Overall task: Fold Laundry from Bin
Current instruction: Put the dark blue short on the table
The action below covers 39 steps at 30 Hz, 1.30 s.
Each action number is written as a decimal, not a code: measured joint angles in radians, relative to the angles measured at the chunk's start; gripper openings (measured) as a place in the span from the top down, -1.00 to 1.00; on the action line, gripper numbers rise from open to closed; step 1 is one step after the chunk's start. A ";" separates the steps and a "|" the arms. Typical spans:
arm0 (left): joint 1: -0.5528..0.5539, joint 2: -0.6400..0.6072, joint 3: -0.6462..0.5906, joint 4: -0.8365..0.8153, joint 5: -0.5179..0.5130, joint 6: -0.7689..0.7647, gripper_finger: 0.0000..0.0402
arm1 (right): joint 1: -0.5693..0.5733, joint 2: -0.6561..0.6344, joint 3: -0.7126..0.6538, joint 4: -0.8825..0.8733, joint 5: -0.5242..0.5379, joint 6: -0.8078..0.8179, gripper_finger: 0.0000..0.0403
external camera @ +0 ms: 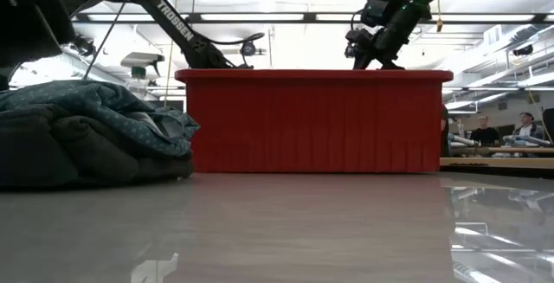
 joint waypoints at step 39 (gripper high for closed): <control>-0.428 -0.204 0.867 -0.365 0.100 0.092 0.96 | 0.029 -0.497 0.000 -0.060 -0.080 -0.038 0.38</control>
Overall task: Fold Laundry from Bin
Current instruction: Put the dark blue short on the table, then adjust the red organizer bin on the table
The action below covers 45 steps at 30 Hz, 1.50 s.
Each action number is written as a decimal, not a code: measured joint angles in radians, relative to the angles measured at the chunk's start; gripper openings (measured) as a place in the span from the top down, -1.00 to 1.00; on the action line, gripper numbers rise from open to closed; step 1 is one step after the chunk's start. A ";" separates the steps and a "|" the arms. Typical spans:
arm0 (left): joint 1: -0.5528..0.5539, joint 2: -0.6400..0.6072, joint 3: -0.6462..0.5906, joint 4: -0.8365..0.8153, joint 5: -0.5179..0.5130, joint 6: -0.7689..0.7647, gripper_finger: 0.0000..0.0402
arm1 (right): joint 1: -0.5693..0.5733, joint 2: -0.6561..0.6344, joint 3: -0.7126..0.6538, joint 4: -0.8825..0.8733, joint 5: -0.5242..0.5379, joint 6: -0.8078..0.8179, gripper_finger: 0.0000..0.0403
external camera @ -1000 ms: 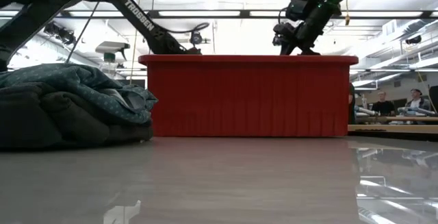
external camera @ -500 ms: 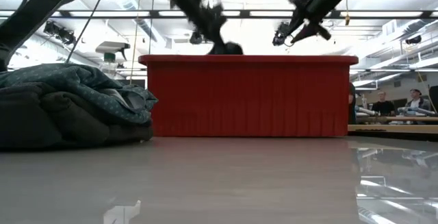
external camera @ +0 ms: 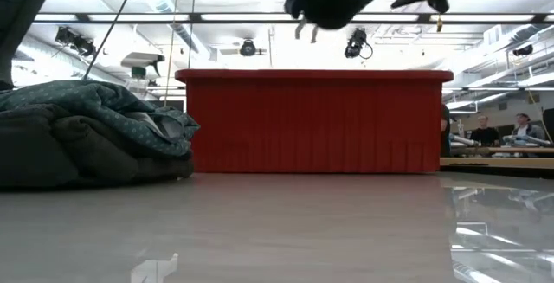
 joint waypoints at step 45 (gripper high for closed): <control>-0.161 0.002 -0.605 -0.178 -0.088 -0.649 -0.01 | 0.460 -0.029 -0.359 -0.221 0.304 0.156 0.64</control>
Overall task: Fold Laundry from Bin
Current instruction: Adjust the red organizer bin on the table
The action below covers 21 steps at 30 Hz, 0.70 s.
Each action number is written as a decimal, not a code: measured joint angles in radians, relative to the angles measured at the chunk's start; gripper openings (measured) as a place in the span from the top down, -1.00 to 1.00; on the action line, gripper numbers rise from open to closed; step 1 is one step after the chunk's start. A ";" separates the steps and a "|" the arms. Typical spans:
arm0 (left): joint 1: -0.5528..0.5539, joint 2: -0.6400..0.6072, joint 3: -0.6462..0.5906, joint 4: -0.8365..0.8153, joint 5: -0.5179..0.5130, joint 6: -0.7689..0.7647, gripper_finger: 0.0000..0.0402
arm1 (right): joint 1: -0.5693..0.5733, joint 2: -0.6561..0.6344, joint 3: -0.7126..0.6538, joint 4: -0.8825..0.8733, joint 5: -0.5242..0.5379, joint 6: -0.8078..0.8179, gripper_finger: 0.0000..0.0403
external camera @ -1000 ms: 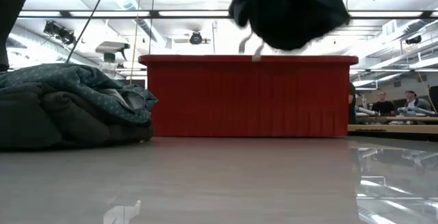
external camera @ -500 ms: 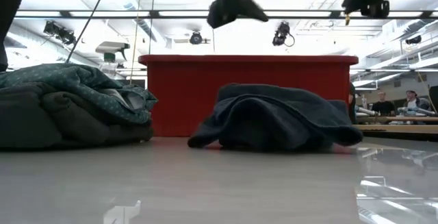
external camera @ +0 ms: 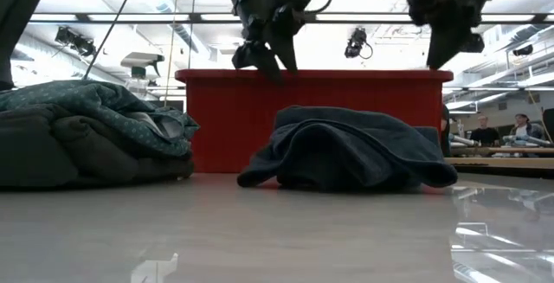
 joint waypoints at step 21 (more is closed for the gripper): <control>0.362 -0.007 0.006 0.123 0.131 0.287 0.00 | -0.424 0.180 0.011 0.409 0.082 -0.329 0.87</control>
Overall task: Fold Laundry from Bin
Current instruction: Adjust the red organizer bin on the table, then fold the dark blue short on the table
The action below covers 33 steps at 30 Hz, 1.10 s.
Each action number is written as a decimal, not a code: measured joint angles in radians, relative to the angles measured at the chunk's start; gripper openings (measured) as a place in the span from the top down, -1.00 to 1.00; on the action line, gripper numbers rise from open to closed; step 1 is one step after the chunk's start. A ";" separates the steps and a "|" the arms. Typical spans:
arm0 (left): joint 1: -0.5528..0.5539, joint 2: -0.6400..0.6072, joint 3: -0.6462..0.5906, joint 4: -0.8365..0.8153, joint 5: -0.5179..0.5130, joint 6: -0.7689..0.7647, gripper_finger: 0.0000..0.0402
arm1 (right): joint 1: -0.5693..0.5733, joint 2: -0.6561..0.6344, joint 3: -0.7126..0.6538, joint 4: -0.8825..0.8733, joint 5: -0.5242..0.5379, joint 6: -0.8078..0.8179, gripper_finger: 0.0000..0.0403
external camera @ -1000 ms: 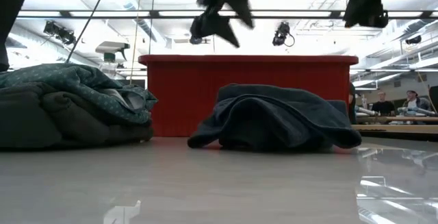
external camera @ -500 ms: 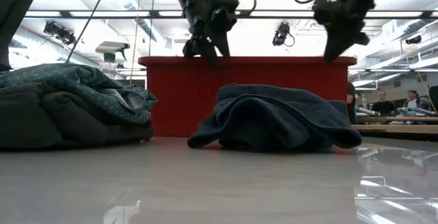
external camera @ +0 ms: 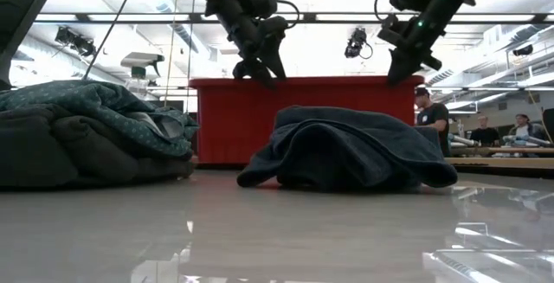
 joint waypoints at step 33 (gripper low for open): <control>-0.532 -0.160 -0.006 -0.117 -0.055 -0.162 0.00 | 0.449 -0.207 -0.044 -0.136 -0.277 0.182 0.94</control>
